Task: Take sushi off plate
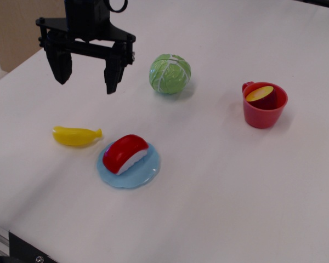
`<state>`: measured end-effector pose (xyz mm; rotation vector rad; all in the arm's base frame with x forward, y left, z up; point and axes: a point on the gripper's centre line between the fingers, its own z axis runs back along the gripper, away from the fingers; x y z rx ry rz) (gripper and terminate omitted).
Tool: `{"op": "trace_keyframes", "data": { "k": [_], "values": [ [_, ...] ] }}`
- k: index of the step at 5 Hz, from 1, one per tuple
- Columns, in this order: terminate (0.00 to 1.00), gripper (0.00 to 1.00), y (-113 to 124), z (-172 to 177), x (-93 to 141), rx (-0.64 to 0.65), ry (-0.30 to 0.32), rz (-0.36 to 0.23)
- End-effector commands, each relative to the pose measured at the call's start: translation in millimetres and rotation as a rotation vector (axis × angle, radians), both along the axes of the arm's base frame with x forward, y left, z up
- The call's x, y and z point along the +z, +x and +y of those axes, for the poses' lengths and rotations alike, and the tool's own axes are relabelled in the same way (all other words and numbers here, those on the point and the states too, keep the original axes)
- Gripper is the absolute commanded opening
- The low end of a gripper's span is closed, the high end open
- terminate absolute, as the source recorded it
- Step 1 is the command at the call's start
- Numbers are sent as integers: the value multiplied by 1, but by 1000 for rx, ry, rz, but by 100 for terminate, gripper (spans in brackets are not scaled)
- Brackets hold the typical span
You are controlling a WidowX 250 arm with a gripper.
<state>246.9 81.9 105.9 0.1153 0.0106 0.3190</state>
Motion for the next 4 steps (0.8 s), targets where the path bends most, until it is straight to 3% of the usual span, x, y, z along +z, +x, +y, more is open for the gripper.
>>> {"op": "trace_keyframes", "data": {
  "k": [1, 3, 4],
  "values": [
    [0, 100, 8, -23, -11, -247, -48, -30],
    [0, 100, -3, -53, -45, -463, -51, -50],
    [0, 100, -2, -56, -60, -486, -45, -11]
  ]
}}
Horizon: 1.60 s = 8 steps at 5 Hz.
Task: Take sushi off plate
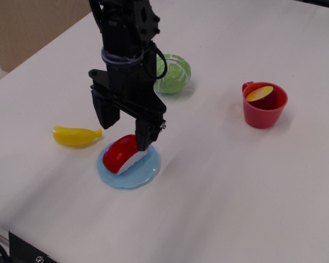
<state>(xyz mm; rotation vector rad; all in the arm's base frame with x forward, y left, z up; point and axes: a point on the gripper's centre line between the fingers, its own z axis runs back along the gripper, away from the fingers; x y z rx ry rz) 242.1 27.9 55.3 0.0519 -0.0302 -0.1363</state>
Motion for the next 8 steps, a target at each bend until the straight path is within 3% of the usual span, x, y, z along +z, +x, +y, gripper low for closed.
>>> {"op": "trace_keyframes", "data": {
  "k": [1, 4, 5, 6, 7, 8],
  "values": [
    [0, 100, 2, 2, -15, -19, 37, 23],
    [0, 100, -1, 6, -39, -4, 27, 76],
    [0, 0, 0, 16, -36, -3, 24, 57],
    [0, 0, 0, 15, -14, 30, 36, 26],
    [0, 0, 10, 1, 10, 59, 3, -11],
    [0, 0, 16, -19, 18, 10, -41, -32]
  ]
}}
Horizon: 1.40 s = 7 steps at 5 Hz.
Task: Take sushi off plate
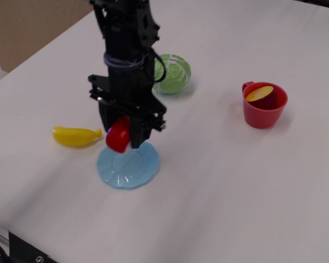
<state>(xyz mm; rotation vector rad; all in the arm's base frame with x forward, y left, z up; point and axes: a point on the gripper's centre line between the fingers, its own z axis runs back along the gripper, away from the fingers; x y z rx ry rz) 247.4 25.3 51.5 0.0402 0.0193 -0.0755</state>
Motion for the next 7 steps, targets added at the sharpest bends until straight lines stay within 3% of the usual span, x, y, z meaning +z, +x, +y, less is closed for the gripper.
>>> {"op": "trace_keyframes", "data": {
  "k": [1, 2, 3, 4, 5, 7],
  "values": [
    [0, 0, 16, -40, 21, -164, -67, -89],
    [0, 0, 18, -62, 17, -288, -107, -102],
    [0, 0, 17, -80, 10, -370, -89, -82],
    [0, 0, 16, -82, 1, -401, -135, -65],
    [0, 0, 19, -82, -8, -442, -84, -58],
    [0, 0, 43, -79, -24, -552, -201, -165]
  ]
}}
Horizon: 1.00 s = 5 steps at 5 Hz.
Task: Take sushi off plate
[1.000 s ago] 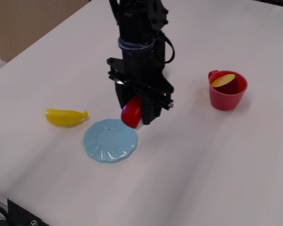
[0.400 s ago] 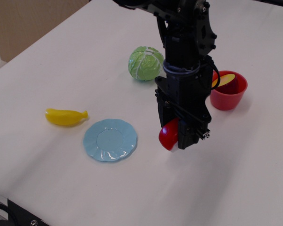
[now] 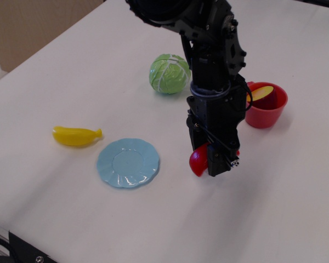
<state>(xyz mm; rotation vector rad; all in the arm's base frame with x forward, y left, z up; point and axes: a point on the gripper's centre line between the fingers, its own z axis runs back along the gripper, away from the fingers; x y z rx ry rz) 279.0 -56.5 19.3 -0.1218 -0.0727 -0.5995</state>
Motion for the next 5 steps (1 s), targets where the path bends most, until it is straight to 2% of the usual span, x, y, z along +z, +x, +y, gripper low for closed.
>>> {"op": "trace_keyframes", "data": {
  "k": [1, 3, 4, 5],
  "values": [
    [0, 100, 15, 0, 4, -35, -107, -121],
    [0, 100, 17, 1, 7, -43, -59, -161],
    [0, 100, 11, 9, 18, 3, -32, -188],
    [0, 100, 2, 23, 50, 107, 51, -247]
  ]
}}
